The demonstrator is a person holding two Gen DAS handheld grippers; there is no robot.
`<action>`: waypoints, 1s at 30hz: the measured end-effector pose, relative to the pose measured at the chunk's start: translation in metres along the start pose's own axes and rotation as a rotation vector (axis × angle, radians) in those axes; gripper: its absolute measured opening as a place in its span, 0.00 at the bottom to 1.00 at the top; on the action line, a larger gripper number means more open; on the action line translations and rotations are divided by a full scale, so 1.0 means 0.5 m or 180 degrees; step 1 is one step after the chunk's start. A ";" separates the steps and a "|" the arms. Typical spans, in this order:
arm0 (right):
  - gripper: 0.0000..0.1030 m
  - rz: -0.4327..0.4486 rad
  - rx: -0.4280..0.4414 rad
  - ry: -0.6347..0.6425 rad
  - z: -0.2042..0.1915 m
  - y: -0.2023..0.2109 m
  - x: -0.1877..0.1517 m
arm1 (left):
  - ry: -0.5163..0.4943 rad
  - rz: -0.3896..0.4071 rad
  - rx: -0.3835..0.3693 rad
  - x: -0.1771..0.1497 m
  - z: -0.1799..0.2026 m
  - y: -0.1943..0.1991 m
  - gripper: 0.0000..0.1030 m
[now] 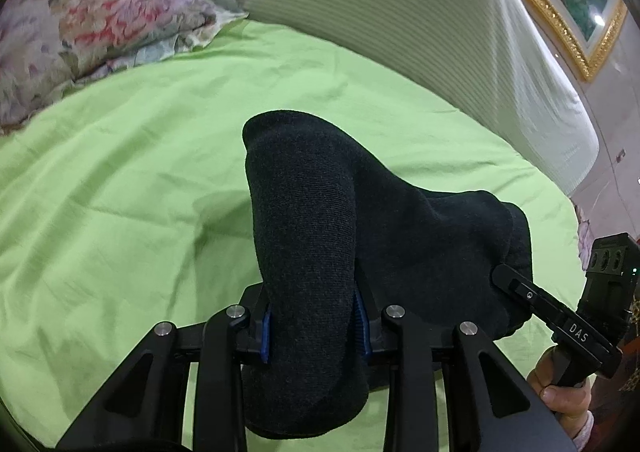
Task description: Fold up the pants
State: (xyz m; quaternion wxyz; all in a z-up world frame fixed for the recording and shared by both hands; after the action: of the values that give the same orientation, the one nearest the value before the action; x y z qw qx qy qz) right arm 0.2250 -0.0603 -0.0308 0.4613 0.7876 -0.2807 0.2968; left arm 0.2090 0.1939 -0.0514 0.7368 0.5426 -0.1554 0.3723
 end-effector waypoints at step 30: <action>0.85 0.0498 -0.0271 0.0362 0.010 0.113 -0.049 | -0.0197 0.0218 0.0409 -0.103 -0.019 0.087 0.77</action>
State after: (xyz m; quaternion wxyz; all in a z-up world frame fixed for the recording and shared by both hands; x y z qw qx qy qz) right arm 0.1692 -0.0840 -0.0188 0.4849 0.7248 -0.3272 0.3640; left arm 0.1413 0.1888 -0.0577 0.6822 0.5944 -0.1724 0.3895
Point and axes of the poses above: each gripper's, at about its wrist camera, not at the fingertips, and y roughly against the way its jaws point, z to its right, x to its top, the point moved 9 cm from there along -y, roughly the way its jaws point, and after that the axes turned 7 degrees about z, right-handed, at the moved point
